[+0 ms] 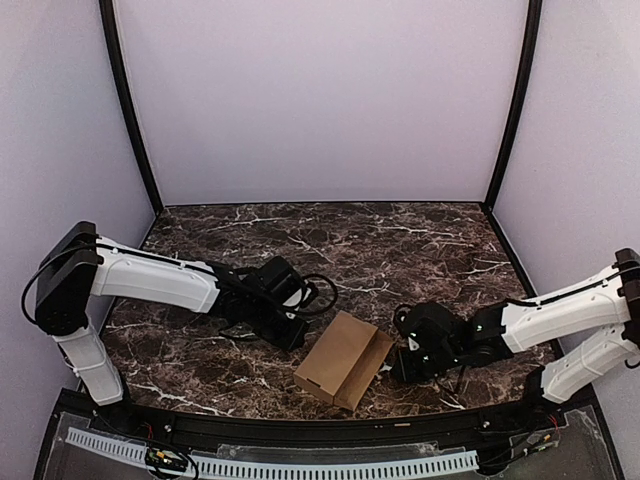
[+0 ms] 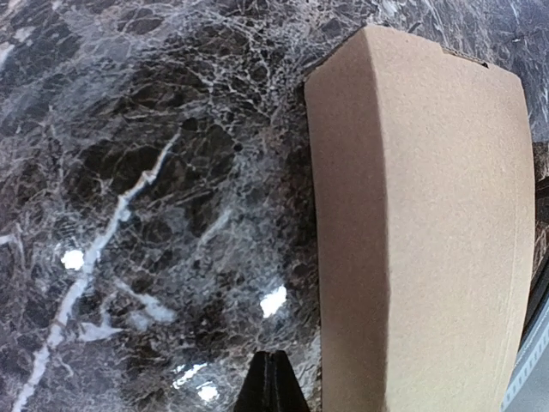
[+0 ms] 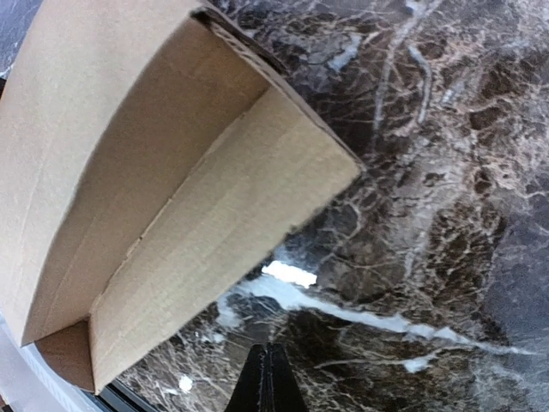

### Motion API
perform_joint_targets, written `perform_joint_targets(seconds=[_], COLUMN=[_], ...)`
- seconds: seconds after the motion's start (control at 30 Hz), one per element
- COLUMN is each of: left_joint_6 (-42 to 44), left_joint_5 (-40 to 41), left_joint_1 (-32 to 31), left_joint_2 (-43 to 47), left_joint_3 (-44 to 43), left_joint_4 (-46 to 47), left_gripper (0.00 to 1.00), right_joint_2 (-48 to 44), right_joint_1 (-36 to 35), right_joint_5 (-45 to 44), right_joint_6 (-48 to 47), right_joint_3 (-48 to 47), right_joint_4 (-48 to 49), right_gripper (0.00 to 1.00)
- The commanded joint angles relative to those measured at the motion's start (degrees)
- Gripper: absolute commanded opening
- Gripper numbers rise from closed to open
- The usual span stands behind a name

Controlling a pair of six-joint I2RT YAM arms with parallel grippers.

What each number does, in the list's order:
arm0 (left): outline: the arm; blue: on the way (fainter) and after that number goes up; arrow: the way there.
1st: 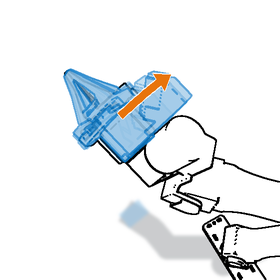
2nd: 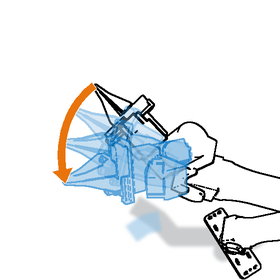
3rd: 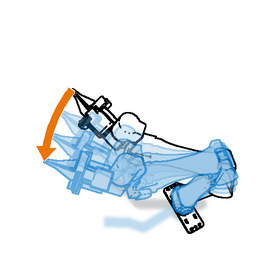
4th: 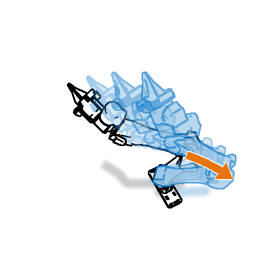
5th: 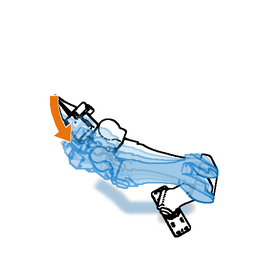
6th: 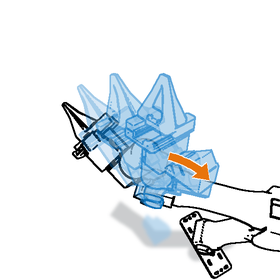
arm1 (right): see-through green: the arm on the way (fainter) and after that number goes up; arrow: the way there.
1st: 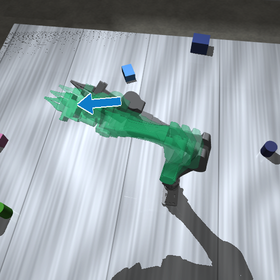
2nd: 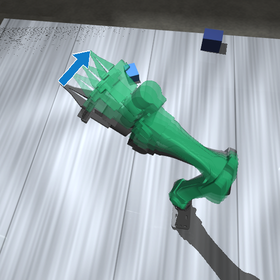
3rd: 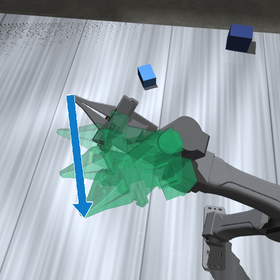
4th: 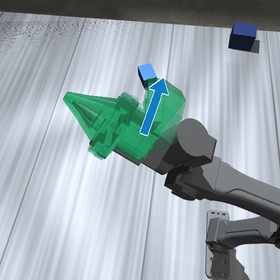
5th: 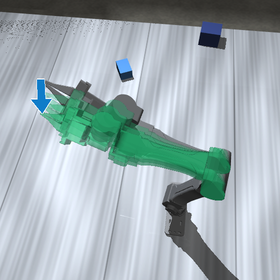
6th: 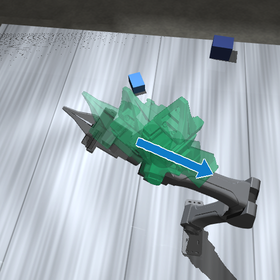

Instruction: Fold the paper box

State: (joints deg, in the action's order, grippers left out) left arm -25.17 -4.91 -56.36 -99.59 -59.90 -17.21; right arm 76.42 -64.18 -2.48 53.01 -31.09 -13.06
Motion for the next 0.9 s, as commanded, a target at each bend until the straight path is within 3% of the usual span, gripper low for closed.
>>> perform_joint_targets(seconds=[0.0, 0.33, 0.87], left_joint_6=[-1.79, -4.80, -9.25], left_joint_5=[-5.48, -5.17, -0.68], left_joint_1=[0.02, -3.95, -9.04], left_joint_2=[-0.92, -1.55, -2.28], left_joint_3=[1.06, 0.50, -2.14], left_joint_4=[3.66, 3.42, 1.68], left_gripper=[0.01, 0.01, 0.01], right_joint_2=[2.71, 8.39, 16.52], right_joint_1=[-1.89, -3.79, -4.12], right_joint_5=[-0.82, -5.04, -7.43], right_joint_6=[3.75, 7.28, 2.24], right_joint_3=[-3.05, -11.00, -21.59], right_joint_4=[3.62, 1.76, -8.10], right_gripper=[0.00, 0.00, 0.00])
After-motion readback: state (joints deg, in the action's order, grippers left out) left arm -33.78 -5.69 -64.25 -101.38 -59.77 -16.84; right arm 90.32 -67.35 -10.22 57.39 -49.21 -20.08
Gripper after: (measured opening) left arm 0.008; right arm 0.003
